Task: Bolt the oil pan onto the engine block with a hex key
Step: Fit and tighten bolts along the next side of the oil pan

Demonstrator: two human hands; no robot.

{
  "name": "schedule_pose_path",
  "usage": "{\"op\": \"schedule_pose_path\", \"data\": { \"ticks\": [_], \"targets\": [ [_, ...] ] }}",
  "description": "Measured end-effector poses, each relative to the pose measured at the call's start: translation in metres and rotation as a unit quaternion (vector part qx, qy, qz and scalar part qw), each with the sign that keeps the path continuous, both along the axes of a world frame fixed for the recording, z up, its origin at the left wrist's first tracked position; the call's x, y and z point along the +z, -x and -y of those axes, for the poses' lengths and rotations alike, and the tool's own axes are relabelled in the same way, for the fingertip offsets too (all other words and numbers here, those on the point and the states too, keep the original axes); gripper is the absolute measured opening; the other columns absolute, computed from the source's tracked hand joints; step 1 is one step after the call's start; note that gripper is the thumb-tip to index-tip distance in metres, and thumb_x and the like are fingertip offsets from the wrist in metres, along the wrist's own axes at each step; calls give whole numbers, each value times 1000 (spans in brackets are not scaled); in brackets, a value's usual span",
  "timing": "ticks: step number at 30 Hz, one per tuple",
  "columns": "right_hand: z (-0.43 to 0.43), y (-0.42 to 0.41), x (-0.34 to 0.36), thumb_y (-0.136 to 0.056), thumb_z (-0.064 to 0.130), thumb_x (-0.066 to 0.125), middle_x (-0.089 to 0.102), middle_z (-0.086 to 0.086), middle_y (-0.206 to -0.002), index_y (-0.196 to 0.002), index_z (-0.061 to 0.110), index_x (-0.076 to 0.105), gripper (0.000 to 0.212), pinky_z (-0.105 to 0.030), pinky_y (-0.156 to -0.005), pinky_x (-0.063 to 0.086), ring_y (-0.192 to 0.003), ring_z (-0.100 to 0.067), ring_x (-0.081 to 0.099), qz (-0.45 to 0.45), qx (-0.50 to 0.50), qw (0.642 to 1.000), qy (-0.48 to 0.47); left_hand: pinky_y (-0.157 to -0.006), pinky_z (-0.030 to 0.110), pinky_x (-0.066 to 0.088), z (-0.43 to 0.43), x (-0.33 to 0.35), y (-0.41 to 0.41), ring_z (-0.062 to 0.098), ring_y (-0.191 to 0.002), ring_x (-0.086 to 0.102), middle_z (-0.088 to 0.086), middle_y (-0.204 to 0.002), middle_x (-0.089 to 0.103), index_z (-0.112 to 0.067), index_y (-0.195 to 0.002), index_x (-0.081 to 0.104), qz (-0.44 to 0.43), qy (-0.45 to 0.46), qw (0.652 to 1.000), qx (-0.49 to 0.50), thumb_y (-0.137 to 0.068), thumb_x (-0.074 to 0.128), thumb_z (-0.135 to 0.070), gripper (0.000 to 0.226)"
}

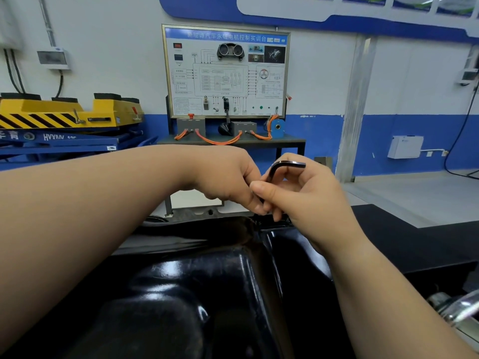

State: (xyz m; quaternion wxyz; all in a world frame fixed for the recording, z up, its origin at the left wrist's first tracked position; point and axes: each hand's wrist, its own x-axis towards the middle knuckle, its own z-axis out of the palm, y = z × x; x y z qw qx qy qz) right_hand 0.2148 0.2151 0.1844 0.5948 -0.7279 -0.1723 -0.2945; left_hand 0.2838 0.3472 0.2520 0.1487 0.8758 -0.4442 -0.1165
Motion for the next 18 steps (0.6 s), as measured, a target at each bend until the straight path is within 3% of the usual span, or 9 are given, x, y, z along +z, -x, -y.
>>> {"op": "schedule_pose_path", "data": {
  "ticks": [2, 5, 10, 13, 16, 18],
  "targets": [
    [1, 1, 1, -81, 5, 70, 66, 1, -64, -82, 13, 67, 9, -21, -46, 46, -53, -14, 59, 0, 17, 1000, 15, -50, 27, 25, -1, 0, -1, 12, -43, 27, -11, -39, 33, -33, -44, 59, 5, 1, 1000, 2, -79, 71, -31, 38],
    [3, 4, 3, -84, 3, 66, 72, -5, -79, -89, 21, 72, 20, -19, -49, 47, -59, -13, 62, 1, 26, 999, 41, -48, 26, 23, -1, -1, -3, 11, -41, 27, -11, -39, 34, -30, -44, 57, -7, 11, 1000, 7, -79, 72, -29, 37],
    [0, 3, 4, -81, 0, 68, 69, 2, -73, -81, 20, 72, 20, -16, -52, 47, -56, -4, 61, 6, -3, 999, 53, -48, 25, 24, 0, 0, -2, 9, -39, 27, -11, -38, 33, -30, -43, 58, -8, -3, 1000, 3, -80, 71, -26, 39],
    [-3, 3, 4, -80, -1, 68, 68, 10, -65, -77, 21, 69, 22, -12, -57, 48, -57, -1, 62, 13, -14, 998, 54, -52, 21, 31, -4, 8, 4, 7, -42, 33, -11, -41, 38, -37, -46, 60, 41, -18, 999, -4, -79, 71, -32, 35],
    [-4, 3, 3, -81, 1, 68, 69, 10, -66, -76, 23, 68, 23, -15, -61, 51, -58, -2, 62, 16, -24, 998, 52, -46, 9, 31, -16, 25, 13, 1, -41, 41, -15, -43, 46, -44, -66, 66, 84, 19, 996, -27, -70, 73, -44, 8],
    [-5, 2, 3, -81, 2, 69, 68, 11, -65, -77, 21, 68, 19, -17, -61, 53, -56, -3, 61, 16, -22, 999, 40, -45, 11, 32, -25, 36, 16, 4, -41, 38, -11, -45, 47, -40, -88, 68, 70, 62, 994, -48, -61, 72, -52, 30]
  ]
}}
